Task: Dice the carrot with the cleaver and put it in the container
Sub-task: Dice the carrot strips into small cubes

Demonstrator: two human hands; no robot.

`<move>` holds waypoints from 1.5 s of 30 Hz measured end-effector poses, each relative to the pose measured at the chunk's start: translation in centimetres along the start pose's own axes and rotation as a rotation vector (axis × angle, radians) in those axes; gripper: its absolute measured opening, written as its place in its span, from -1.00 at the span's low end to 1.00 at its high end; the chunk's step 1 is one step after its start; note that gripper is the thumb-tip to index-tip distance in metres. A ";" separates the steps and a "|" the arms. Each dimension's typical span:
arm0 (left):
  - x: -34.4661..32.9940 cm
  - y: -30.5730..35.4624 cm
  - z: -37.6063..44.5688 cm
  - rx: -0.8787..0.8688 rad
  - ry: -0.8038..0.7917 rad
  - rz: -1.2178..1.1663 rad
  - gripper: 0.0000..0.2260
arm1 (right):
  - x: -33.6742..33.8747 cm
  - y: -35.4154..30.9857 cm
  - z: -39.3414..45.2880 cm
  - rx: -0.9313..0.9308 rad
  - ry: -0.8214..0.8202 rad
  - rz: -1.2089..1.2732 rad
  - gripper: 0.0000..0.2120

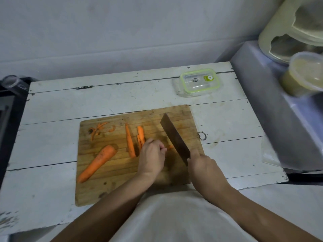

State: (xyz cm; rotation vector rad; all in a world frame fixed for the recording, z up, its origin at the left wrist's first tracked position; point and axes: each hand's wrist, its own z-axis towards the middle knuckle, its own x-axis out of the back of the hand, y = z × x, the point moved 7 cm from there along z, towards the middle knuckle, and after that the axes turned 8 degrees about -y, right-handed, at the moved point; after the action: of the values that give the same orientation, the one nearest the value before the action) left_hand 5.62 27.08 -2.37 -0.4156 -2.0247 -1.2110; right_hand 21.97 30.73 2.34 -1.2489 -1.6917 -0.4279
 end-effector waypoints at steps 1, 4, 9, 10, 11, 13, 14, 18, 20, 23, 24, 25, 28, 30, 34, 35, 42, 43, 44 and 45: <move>0.1 0.1 0.1 0.007 0.000 0.004 -0.94 | -0.3 0.0 -0.2 0.008 -0.007 -0.009 -0.95; 0.1 0.5 0.6 0.021 -0.019 0.032 -0.85 | -1.6 -0.3 0.0 -0.004 -0.067 -0.068 -0.88; 0.1 0.6 1.4 0.061 -0.027 0.076 -0.87 | -1.9 -1.7 3.1 -0.025 0.013 0.005 -0.89; 0.1 0.6 1.4 0.065 -0.031 0.076 -0.88 | -1.6 -1.9 3.9 -0.009 0.030 0.025 -0.90; 0.1 0.6 1.5 0.062 -0.036 0.072 -0.89 | -1.3 -1.9 4.4 0.009 0.042 0.061 -0.90; 0.1 0.1 1.3 0.049 -0.060 0.027 -0.88 | -0.6 -1.0 4.3 0.028 0.051 0.141 -0.84; 0.3 -0.4 1.2 0.050 -0.059 -0.021 -0.89 | -0.3 -0.2 3.9 0.025 0.059 0.159 -0.82; 4.2 -4.2 0.5 0.155 0.137 -0.362 -0.84 | 1.4 2.7 1.9 0.105 0.181 0.048 -0.90; 6.7 -6.1 0.2 0.237 0.255 -0.556 -0.80 | 2.2 2.8 1.1 0.246 0.252 -0.146 -0.87; 9.4 -5.8 0.4 0.225 0.300 -0.623 -0.69 | 2.4 3.1 0.1 0.418 0.246 -0.381 -0.69; 9.6 -4.7 0.8 0.187 0.236 -0.603 -0.65 | 2.3 3.2 -0.2 0.463 0.255 -0.427 -0.66; 9.4 -3.2 1.1 0.136 0.131 -0.562 -0.61 | 2.2 3.3 -0.3 0.500 0.264 -0.458 -0.65; 5.5 1.6 0.9 -0.057 -0.333 -0.203 -0.60 | 1.4 3.4 -0.3 0.561 0.284 -0.492 -0.62; 1.9 3.5 -0.3 -0.191 -0.542 0.066 -0.66 | 0.9 3.5 -0.2 0.564 0.286 -0.495 -0.64; -0.8 4.1 0.3 -0.296 -0.476 0.221 -0.62 | 0.8 3.8 -0.6 0.563 0.317 -0.462 -0.66; -0.7 4.0 0.9 -0.288 -0.448 0.198 -0.61 | 0.7 3.9 -0.7 0.558 0.309 -0.453 -0.66; 6.3 1.2 2.7 -0.048 -0.057 -0.323 -0.60 | 0.0 5.6 -2.1 0.443 0.166 -0.138 -0.78; 7.5 -0.3 2.7 -0.008 0.014 -0.309 -0.61 | 0.0 5.5 -2.3 0.425 0.152 -0.056 -0.81; 8.4 -1.9 2.6 0.030 0.074 -0.280 -0.63 | 0.0 5.3 -2.4 0.399 0.141 0.022 -0.83; 9.0 -3.4 2.4 0.065 0.114 -0.239 -0.66 | 0.0 5.0 -2.3 0.365 0.128 0.084 -0.84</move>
State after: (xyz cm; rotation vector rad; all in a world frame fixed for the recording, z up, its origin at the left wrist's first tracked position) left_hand -3.62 26.62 1.35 -0.0715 -2.0503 -1.2758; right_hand 27.46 31.14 2.20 -0.9977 -1.5198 -0.1355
